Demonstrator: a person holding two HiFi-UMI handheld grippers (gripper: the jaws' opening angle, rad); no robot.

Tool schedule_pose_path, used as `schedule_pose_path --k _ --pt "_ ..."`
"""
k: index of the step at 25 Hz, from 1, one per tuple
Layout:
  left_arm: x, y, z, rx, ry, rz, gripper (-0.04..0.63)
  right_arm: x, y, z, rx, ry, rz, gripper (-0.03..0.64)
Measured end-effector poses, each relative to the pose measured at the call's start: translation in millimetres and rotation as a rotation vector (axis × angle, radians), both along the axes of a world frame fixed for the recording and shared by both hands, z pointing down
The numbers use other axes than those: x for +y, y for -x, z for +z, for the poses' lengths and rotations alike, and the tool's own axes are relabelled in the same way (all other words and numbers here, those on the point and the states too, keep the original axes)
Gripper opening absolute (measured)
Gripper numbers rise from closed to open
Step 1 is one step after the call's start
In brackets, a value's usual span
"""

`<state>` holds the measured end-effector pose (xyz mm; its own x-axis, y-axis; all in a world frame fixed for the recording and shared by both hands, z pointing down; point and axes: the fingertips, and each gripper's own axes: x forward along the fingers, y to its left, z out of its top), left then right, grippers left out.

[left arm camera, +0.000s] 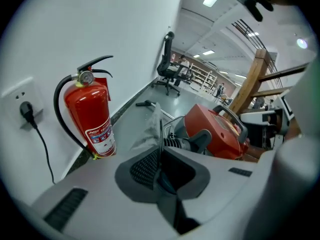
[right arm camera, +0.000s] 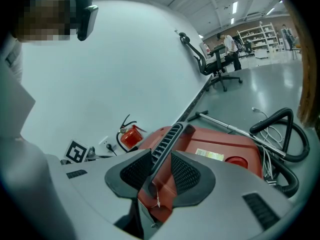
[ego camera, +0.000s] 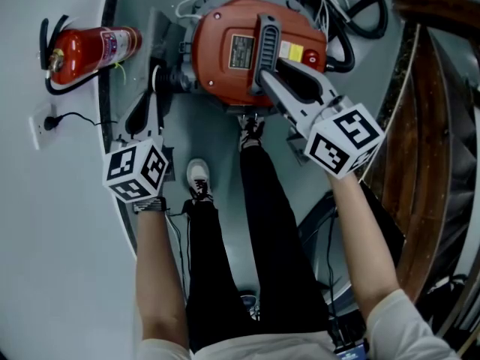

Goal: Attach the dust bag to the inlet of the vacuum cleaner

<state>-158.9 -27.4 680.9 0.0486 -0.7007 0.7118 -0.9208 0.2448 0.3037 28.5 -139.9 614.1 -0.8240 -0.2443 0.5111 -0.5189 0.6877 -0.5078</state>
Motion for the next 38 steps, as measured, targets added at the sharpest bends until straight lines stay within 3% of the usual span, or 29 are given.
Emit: schedule_pose_path --k 2,15,38 --pt "1.2 6.0 1.3 0.036 0.002 -0.03 0.02 0.0 -0.1 0.0 -0.002 -0.002 0.004 0.132" --pt "-1.1 -1.4 -2.3 0.155 -0.035 -0.006 0.017 0.3 -0.1 -0.2 -0.015 -0.015 0.014 0.132" --pt "-5.3 -14.3 -5.1 0.147 -0.012 0.071 0.023 0.3 -0.8 -0.8 -0.03 -0.03 0.039 0.132"
